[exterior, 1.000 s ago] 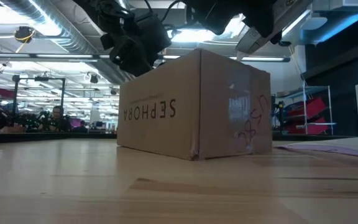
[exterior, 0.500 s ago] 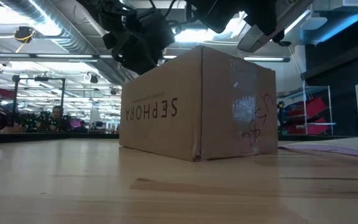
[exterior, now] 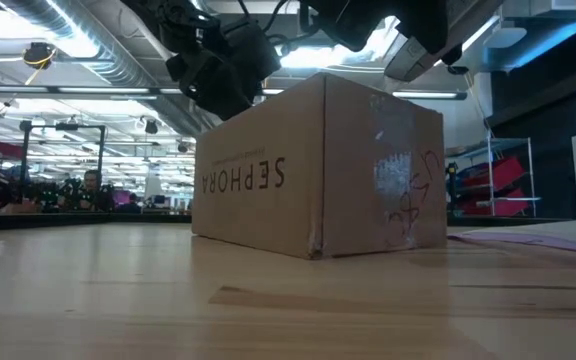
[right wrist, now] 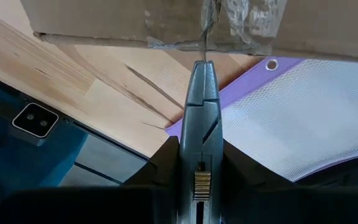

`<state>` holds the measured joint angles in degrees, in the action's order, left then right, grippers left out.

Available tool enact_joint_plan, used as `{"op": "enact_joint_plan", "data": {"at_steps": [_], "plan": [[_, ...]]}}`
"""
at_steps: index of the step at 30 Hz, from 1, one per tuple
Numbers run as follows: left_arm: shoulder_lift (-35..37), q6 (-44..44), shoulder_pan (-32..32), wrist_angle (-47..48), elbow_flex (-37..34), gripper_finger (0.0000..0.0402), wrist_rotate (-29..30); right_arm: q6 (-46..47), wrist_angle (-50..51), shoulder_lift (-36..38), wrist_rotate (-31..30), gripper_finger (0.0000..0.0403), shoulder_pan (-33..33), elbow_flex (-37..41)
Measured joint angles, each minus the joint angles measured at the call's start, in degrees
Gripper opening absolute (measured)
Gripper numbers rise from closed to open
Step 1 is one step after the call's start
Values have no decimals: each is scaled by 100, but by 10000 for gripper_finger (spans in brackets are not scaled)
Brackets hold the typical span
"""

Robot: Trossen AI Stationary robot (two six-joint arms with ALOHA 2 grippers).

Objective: Unpack boxes
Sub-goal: Open the cardboard box using the cutter

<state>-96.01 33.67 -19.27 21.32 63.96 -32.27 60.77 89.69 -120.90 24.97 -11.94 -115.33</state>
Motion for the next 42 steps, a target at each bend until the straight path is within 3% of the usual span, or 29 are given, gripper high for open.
{"op": "enact_joint_plan", "data": {"at_steps": [18,42], "plan": [[12,-26,15,95,12,400,117,146,2,-17,-359,57,-86,380],[11,-326,93,26,4,400,124,-408,-270,-42,-413,57,-77,758]]}}
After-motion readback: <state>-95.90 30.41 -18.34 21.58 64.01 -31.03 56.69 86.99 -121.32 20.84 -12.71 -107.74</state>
